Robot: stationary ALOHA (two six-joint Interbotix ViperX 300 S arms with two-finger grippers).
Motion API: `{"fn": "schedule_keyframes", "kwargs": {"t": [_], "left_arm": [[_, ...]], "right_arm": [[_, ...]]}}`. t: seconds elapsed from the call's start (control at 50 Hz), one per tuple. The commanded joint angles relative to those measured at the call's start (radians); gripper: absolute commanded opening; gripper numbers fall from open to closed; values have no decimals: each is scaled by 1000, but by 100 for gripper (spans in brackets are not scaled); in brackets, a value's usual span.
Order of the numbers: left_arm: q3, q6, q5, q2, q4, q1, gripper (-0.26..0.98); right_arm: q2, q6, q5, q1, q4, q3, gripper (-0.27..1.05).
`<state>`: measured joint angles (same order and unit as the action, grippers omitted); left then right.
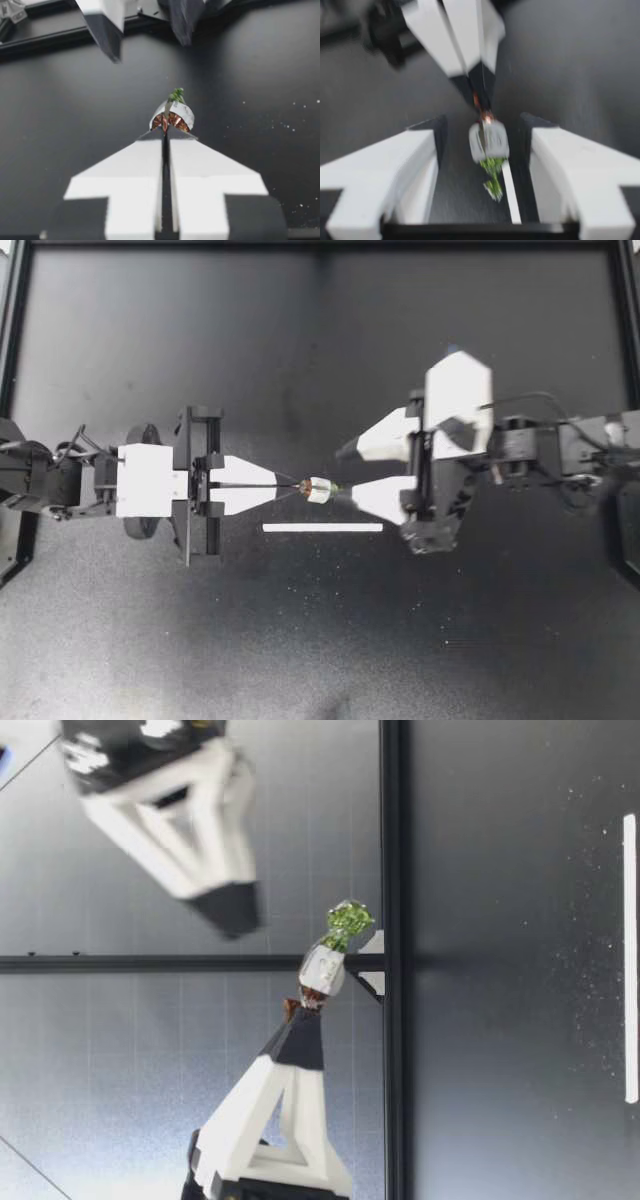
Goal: Pick up the candy and unwrap it.
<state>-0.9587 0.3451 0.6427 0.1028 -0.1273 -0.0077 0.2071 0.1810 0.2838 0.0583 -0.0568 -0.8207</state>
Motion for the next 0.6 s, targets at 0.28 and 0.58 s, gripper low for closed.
{"fn": "schedule_keyframes", "kwargs": {"t": [0.28, 0.58], "left_arm": [[18, 14, 5, 44, 29, 2, -18], [21, 12, 8, 46, 64, 2, -18]], "right_arm": [[-54, 89, 121, -12, 9, 21, 58], [-89, 101, 127, -29, 9, 38, 57]]}}
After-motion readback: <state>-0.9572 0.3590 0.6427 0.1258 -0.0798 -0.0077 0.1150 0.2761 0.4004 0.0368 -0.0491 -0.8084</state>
